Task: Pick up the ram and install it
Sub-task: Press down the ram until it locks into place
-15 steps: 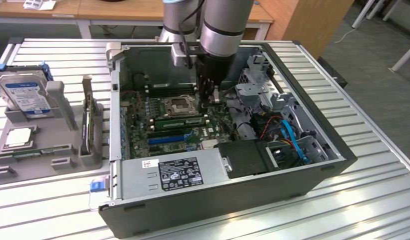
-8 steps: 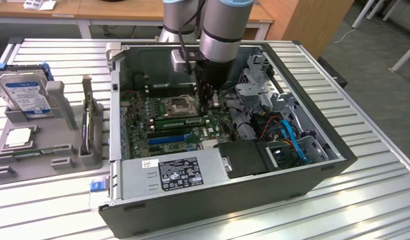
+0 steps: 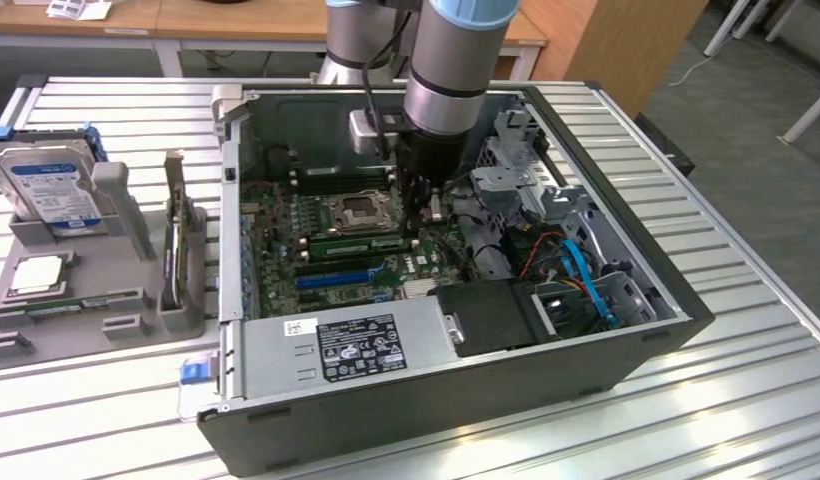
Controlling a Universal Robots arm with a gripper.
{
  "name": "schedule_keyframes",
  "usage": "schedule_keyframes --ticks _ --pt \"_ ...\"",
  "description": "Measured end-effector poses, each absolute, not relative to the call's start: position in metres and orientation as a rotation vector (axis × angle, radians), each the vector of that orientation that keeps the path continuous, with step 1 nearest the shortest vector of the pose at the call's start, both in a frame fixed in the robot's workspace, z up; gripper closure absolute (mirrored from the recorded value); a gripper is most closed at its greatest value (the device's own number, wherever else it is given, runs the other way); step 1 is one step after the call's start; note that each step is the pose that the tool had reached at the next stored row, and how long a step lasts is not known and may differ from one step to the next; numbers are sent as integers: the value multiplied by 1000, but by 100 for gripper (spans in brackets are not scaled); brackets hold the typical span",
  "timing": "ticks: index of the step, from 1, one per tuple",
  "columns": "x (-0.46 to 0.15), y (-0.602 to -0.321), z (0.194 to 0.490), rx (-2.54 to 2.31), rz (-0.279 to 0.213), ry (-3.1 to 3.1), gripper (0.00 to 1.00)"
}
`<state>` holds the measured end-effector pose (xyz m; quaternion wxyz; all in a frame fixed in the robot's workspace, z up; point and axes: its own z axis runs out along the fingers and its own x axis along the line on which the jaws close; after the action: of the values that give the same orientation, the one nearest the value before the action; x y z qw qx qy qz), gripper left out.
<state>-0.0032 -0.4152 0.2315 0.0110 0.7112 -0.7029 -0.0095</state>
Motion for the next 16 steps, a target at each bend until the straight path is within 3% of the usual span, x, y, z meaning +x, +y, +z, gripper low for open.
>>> schedule_keyframes --ticks 16 --pt "-4 -410 223 2218 -25 -2193 89"
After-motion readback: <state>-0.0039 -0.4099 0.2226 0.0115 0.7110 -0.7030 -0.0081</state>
